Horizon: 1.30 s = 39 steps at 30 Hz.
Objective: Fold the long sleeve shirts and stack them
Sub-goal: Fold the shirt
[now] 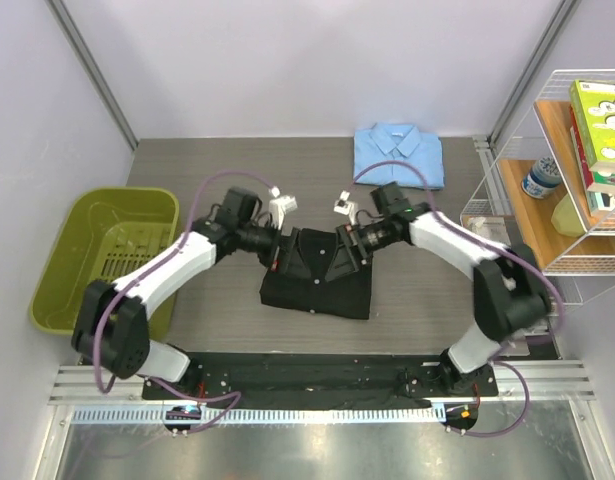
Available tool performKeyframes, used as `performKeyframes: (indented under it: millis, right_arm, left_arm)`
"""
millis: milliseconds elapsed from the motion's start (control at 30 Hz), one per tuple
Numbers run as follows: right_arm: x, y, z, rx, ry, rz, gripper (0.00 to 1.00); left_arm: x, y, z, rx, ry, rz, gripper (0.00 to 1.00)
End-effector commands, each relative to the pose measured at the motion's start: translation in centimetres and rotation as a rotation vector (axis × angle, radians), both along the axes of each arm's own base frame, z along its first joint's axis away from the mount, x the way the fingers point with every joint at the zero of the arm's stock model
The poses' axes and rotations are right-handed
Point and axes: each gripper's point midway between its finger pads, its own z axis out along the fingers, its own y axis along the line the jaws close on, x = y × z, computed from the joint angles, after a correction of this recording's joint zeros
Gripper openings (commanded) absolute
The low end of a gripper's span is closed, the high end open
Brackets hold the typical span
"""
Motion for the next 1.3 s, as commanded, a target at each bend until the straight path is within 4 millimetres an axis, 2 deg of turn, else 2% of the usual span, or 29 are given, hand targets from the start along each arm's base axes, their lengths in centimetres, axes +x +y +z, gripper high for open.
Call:
performKeyframes:
  millis: [0,33,133,167,200,333,367,433,467,500,533,567,600,667,700,733,767,800,833,900,967,1033,1067,1100,1133,1167,1200,1267]
  right_arm:
    - [0.1,0.8,-5.4,-0.055,0.208,0.004,1.00]
    - [0.5,0.7,-6.2,-0.072,0.186,0.007,1.00]
    - [2.7,-0.3,-8.8,-0.129,0.213,-0.049,1.00]
    - [3.6,-0.8,-9.4,-0.147,0.200,-0.068,1.00]
    - [5.4,-1.6,-10.5,-0.183,0.185,-0.106,1.00]
    - [9.3,-3.2,-11.4,-0.227,0.154,-0.188,1.00]
    - [10.0,-3.5,-11.2,-0.233,0.136,-0.199,1.00]
    - [11.3,-4.0,-9.3,-0.223,0.101,-0.219,1.00]
    - [11.3,-4.0,-8.2,-0.207,0.092,-0.219,1.00]
    - [10.9,-3.8,-7.0,-0.188,0.108,-0.222,1.00]
    - [10.1,-3.3,-4.3,-0.126,0.093,-0.210,1.00]
    - [9.3,-2.9,-3.2,-0.092,0.103,-0.202,1.00]
    - [7.9,-2.7,-3.0,-0.078,0.154,-0.216,1.00]
    - [5.5,-1.8,-0.6,-0.022,0.139,-0.180,1.00]
    - [4.3,-1.6,-0.9,-0.018,0.157,-0.169,1.00]
    - [3.4,-1.3,-0.7,-0.011,0.173,-0.162,1.00]
    - [2.2,-0.6,0.0,0.007,0.169,-0.134,1.00]
    - [1.4,-0.3,-0.6,0.012,0.179,-0.123,1.00]
    - [0.8,0.0,-0.7,0.014,0.201,-0.113,1.00]
    - [-0.4,0.8,-1.6,0.008,0.225,-0.076,1.00]
    - [-0.2,1.0,-2.5,0.001,0.233,-0.071,1.00]
    - [0.9,0.9,-4.7,-0.028,0.249,-0.079,1.00]
    - [1.3,0.6,-5.9,-0.037,0.258,-0.078,1.00]
    - [2.5,-0.1,-6.4,-0.035,0.279,-0.107,1.00]
    - [2.8,-0.5,-8.5,-0.057,0.341,-0.119,1.00]
    - [3.2,-1.2,-9.4,-0.066,0.358,-0.130,1.00]
    - [3.8,-2.3,-10.1,-0.077,0.368,-0.146,1.00]
    - [3.7,-3.6,-12.3,-0.111,0.409,-0.157,1.00]
  left_arm:
    - [-1.2,-1.4,-2.8,-0.093,0.204,0.064,1.00]
    - [-1.3,-1.6,-3.2,-0.112,0.247,0.076,1.00]
    - [-0.7,-1.5,-6.1,-0.088,0.279,0.105,1.00]
    - [0.5,-1.1,-7.9,-0.047,0.267,0.131,1.00]
    - [1.2,-0.9,-8.8,-0.030,0.271,0.148,1.00]
    - [5.4,0.8,-12.1,0.009,0.333,0.251,0.94]
    - [5.9,0.9,-12.2,0.004,0.342,0.256,0.93]
    - [6.2,0.4,-10.8,-0.051,0.347,0.212,0.92]
    - [5.9,0.2,-9.8,-0.076,0.335,0.186,0.92]
    - [5.4,0.0,-7.4,-0.119,0.289,0.154,0.93]
    - [4.6,-0.4,-6.1,-0.151,0.279,0.115,0.93]
    - [3.9,-0.5,-4.8,-0.175,0.269,0.092,0.93]
    - [3.1,-0.7,-2.9,-0.201,0.250,0.082,0.93]
    - [1.2,-1.0,-1.8,-0.223,0.256,0.059,0.93]
    - [0.2,-1.3,-1.3,-0.232,0.263,0.040,0.93]
    - [-1.7,-1.8,-0.8,-0.236,0.266,0.009,0.93]
    - [-2.5,-2.2,-0.8,-0.237,0.266,-0.008,0.93]
    - [-3.3,-2.7,-0.9,-0.240,0.256,-0.029,0.93]
    - [-4.3,-3.2,-1.3,-0.229,0.286,-0.036,0.93]
    - [-4.1,-3.6,-2.4,-0.260,0.309,0.001,0.93]
    - [-3.1,-3.4,-4.1,-0.244,0.347,0.066,0.93]
    - [-1.9,-3.2,-5.3,-0.225,0.348,0.084,0.93]
    - [-1.2,-3.0,-6.9,-0.202,0.365,0.094,0.94]
    - [-0.7,-2.8,-7.8,-0.183,0.381,0.103,0.93]
    - [0.3,-2.0,-8.9,-0.163,0.392,0.138,0.93]
    - [0.7,-1.6,-9.9,-0.149,0.390,0.142,0.93]
    - [0.8,-0.5,-12.0,-0.102,0.453,0.175,0.93]
    - [1.0,0.8,-14.1,-0.047,0.466,0.203,0.93]
